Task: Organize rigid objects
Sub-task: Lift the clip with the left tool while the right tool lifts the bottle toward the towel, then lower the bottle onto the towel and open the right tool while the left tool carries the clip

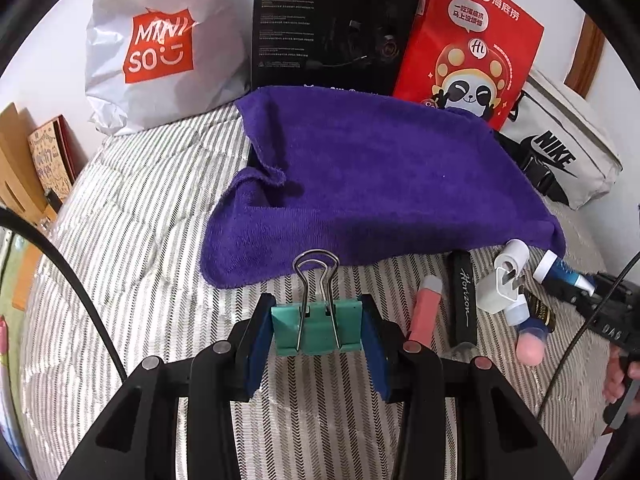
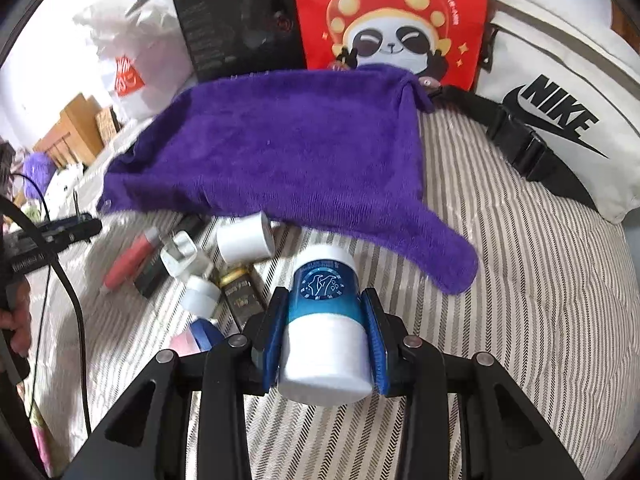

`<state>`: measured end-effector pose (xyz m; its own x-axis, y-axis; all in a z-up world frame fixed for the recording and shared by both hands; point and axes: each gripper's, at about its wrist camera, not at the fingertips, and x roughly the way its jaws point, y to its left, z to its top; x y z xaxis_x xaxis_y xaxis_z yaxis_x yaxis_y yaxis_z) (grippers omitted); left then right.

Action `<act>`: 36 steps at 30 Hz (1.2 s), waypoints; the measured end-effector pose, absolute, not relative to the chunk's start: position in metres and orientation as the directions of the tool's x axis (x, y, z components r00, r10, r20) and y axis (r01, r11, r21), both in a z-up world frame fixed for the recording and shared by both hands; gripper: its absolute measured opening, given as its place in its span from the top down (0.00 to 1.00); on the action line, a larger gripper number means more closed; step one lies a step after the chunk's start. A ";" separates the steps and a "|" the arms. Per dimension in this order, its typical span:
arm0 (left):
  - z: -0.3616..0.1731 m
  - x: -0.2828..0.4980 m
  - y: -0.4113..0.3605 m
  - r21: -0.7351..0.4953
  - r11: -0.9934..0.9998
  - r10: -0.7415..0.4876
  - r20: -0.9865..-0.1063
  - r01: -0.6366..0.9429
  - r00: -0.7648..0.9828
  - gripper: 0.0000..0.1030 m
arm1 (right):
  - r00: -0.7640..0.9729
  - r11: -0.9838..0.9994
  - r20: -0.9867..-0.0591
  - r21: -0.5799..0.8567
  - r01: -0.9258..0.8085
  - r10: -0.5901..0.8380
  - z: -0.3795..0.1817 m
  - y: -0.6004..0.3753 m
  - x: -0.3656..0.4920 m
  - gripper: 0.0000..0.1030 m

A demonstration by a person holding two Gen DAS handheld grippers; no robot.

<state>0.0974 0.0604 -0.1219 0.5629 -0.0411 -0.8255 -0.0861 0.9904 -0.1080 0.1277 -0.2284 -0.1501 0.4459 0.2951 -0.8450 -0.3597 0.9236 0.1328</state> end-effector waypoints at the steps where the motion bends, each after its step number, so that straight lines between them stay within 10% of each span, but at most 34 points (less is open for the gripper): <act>1: -0.123 0.098 0.061 -0.118 0.989 -0.050 -0.827 -0.086 0.560 0.61 | 0.437 0.924 -0.852 0.130 -0.359 0.289 -0.153 -0.228 0.129 0.64; 36: -0.043 0.214 0.076 -0.127 0.992 -0.111 -0.707 0.029 0.698 0.61 | 0.624 0.943 -0.722 0.130 -0.305 0.301 -0.050 -0.211 0.258 0.65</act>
<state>0.2145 0.0755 -0.0426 0.6983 -0.1107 -0.7072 0.0287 0.9915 -0.1268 0.2583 -0.2107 -0.0505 0.6236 0.3009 -0.7215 -0.3053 0.9434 0.1296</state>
